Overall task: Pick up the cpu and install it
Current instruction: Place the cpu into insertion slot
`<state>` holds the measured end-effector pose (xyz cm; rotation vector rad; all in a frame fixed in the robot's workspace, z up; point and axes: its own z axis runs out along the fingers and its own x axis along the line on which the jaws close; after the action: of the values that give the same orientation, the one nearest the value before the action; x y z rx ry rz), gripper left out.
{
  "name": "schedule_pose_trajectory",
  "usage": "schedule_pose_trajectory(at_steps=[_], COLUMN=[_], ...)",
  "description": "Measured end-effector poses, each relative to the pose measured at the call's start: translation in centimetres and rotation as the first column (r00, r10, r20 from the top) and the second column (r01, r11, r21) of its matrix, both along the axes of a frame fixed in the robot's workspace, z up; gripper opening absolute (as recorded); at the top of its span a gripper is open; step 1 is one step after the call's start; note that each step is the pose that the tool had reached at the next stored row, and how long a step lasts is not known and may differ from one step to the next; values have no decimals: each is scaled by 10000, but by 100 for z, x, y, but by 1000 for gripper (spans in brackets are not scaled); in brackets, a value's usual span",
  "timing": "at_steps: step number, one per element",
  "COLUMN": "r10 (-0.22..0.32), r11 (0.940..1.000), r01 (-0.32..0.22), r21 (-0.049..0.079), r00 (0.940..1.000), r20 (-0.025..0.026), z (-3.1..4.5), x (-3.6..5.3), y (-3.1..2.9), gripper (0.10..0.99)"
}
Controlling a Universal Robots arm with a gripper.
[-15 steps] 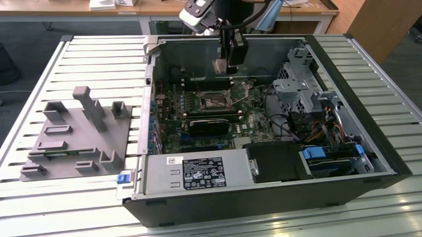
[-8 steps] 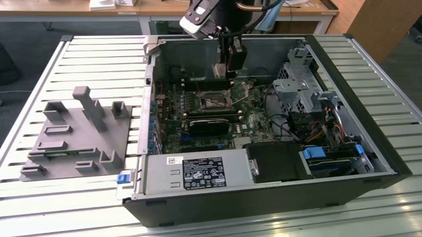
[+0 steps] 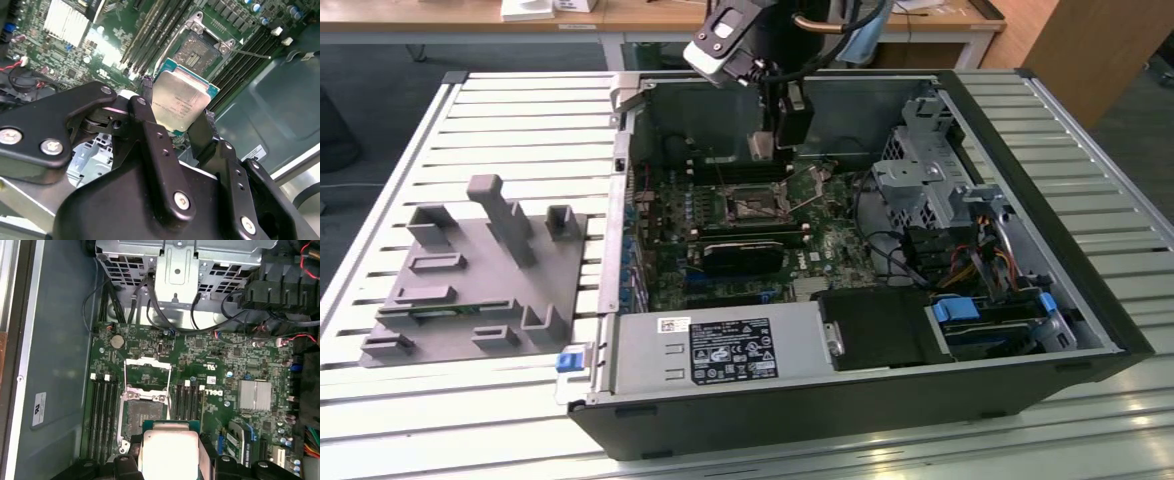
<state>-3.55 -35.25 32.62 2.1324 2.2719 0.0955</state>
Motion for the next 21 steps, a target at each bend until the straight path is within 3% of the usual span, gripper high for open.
schedule_pose_trajectory(at_steps=[6,7,8,10,21], r10=[-238,-254,-265,-265,-265], r11=[9997,9996,9994,9993,9993], r01=[239,254,267,268,269], r21=[-105,-146,-220,-246,-246], r00=[9997,9997,9996,9995,9995], r20=[26,45,102,141,143], z=[-75,-81,-92,-104,-131], x=[0,0,0,0,0], y=[44,51,70,98,219], gripper=[533,533,533,533,533])
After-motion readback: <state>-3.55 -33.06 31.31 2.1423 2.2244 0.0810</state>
